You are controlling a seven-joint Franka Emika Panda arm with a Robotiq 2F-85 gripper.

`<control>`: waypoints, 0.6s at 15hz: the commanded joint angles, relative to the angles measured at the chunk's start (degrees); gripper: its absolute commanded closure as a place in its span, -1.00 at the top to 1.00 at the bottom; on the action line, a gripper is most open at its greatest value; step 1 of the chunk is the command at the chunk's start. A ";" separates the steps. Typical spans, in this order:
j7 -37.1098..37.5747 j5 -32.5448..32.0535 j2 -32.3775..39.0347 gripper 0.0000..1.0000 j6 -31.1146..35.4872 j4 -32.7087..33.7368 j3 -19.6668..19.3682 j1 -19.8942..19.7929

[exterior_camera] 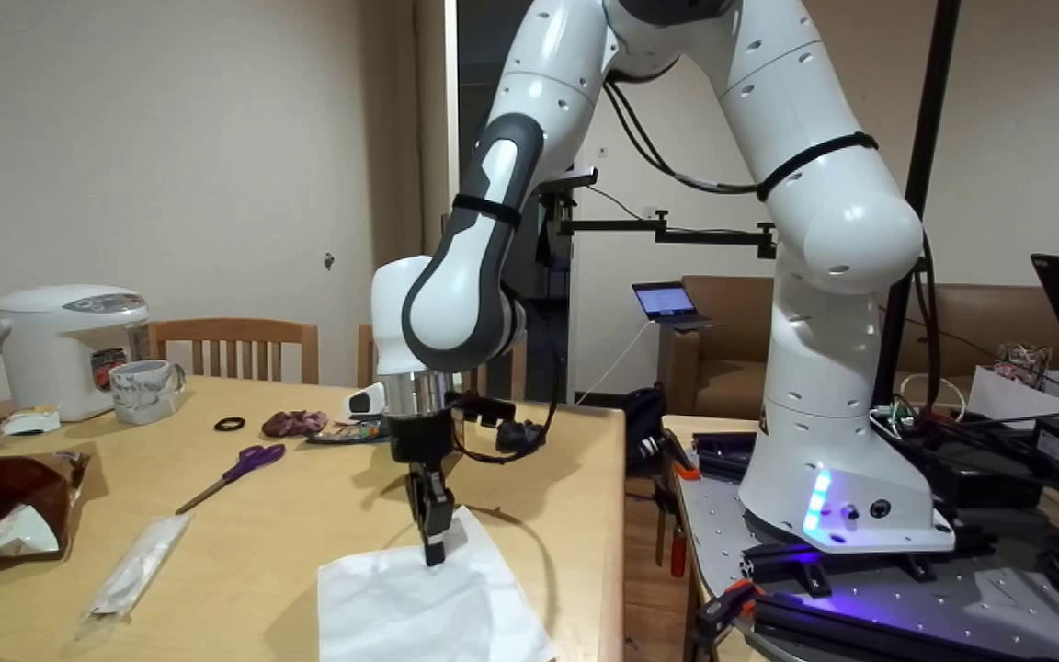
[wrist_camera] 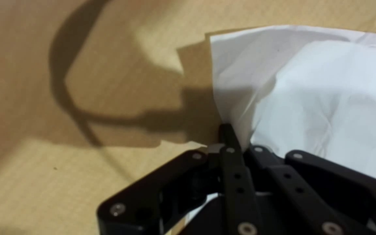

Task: Use the tissue on the table to wipe it

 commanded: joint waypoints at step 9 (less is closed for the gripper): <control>1.01 -1.60 1.18 -1.00 0.62 2.53 0.37 4.65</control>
